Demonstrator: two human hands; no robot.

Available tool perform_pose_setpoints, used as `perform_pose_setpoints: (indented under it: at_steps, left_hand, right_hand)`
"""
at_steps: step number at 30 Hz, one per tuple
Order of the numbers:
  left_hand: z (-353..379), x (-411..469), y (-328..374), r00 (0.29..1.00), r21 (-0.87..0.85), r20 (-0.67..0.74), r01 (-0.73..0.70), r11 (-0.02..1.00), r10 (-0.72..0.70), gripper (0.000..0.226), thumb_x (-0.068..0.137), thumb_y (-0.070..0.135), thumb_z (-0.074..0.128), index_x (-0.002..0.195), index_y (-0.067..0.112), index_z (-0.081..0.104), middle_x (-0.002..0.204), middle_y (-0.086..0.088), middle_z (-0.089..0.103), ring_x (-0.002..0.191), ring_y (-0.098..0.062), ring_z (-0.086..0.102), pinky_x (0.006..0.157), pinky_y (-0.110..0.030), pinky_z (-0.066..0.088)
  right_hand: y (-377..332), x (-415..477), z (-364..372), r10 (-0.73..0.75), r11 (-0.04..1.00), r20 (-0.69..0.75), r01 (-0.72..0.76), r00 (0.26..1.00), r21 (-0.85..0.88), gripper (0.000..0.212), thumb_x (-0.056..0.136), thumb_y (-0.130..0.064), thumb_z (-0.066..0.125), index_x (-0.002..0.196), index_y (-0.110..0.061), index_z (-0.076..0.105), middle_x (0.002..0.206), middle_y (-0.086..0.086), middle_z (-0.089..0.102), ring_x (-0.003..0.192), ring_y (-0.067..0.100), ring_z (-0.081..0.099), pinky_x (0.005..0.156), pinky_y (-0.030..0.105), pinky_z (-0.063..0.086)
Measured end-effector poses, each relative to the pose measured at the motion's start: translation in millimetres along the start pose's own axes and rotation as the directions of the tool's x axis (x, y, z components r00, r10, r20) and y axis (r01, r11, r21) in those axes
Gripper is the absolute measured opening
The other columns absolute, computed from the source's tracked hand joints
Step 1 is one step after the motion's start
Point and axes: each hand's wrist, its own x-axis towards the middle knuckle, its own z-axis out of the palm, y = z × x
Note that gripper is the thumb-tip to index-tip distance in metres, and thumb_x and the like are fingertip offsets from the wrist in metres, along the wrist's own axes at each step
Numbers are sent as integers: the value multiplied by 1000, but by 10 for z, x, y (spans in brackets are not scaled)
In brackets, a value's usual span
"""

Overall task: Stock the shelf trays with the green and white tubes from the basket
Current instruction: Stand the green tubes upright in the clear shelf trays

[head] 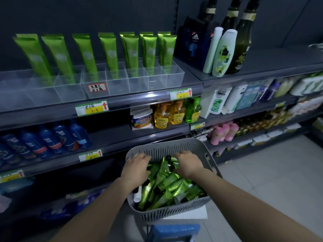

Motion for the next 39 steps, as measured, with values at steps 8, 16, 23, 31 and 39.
perform_pose_setpoints:
  at_steps: [8,16,23,31,39]
  left_hand:
    - [567,279,162,983,60,178,-63,996,51,45,88,31,60,130,19,51,128,-3,49,124,-23,42,100,-37,37]
    - [1197,572,397,939,21,344,-35,999,25,43,88,20,56,130,15,52,128,-7,50,122,-26,44,101,-37,41]
    - [1683,865,489,903,31,428,28,999,-39,49,83,6,52,131,12,46,137,-11,45,129,-28,39,106,-37,37]
    - [1950,1020,563,901,67,390,181,981,-193,44,87,17,57,129,7,49,128,-15,51,118,-30,46,97,-36,41]
    - [1721,868,462,838,-340,501,419,842,-215,58,79,28,71,132,22,50,128,-4,58,114,-25,56,90,-29,46]
  right_hand:
    - [356,115,497,89,996,159,-88,983,-16,53,87,-26,62,138,-24,46,133,8,55,126,30,43,99,38,42]
    - [811,350,998,140,990,396,-135,907,-41,40,88,-26,59,128,-23,57,128,7,60,118,26,57,96,34,47]
    - [1129,605,1351,63,990,509,11,858,-140,37,90,-18,56,128,-20,57,131,9,58,125,29,52,98,40,45]
    - [1183,820,1735,5,899,537,231,844,-371,34,93,-28,52,124,-17,62,138,12,47,128,31,36,105,44,33]
    - [1078,835,1404,-253,897,419,374,872,-237,36,90,-17,56,125,-18,55,125,11,57,120,31,51,88,38,45]
